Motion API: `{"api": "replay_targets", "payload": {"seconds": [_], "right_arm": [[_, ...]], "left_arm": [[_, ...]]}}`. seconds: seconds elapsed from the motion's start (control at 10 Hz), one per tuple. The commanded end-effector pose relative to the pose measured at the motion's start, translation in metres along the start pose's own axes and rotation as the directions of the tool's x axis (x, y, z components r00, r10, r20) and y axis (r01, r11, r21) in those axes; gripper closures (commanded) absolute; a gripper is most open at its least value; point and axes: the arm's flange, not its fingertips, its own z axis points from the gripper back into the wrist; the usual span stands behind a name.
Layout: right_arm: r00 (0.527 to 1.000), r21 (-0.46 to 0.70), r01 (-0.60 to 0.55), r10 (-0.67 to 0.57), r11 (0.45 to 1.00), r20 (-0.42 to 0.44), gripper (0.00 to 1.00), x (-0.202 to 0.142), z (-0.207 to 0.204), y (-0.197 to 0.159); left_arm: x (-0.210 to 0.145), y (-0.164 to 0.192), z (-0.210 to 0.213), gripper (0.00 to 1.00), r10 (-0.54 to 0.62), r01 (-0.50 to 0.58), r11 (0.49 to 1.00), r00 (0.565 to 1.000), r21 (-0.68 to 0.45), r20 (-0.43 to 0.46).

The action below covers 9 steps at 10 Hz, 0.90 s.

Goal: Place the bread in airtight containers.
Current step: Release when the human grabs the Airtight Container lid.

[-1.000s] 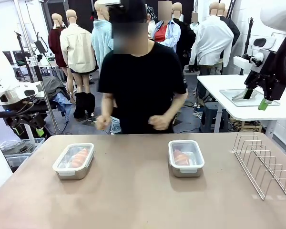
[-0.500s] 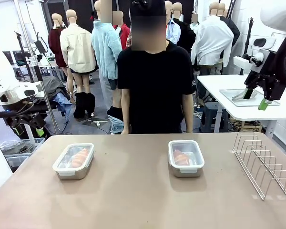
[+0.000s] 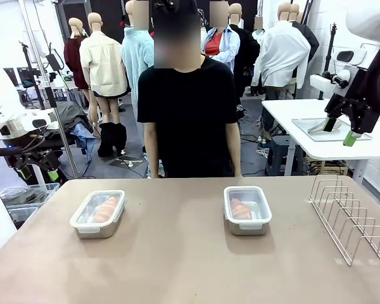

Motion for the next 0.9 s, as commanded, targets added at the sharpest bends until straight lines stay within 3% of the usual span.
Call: {"api": "replay_targets", "payload": {"seconds": [0.0,0.8], "right_arm": [[1.0,0.004,0.003,-0.003,1.0,-0.007,0.0,0.0005,0.0002,-0.0027],[1.0,0.004,0.003,-0.003,1.0,-0.007,0.0,0.0005,0.0002,-0.0027]], "left_arm": [[-0.0017,0.001,0.0014,0.0,0.007,-0.007,1.0,1.0,0.025,-0.004],[-0.0017,0.001,0.0014,0.0,0.007,-0.007,1.0,1.0,0.025,-0.004]]}}
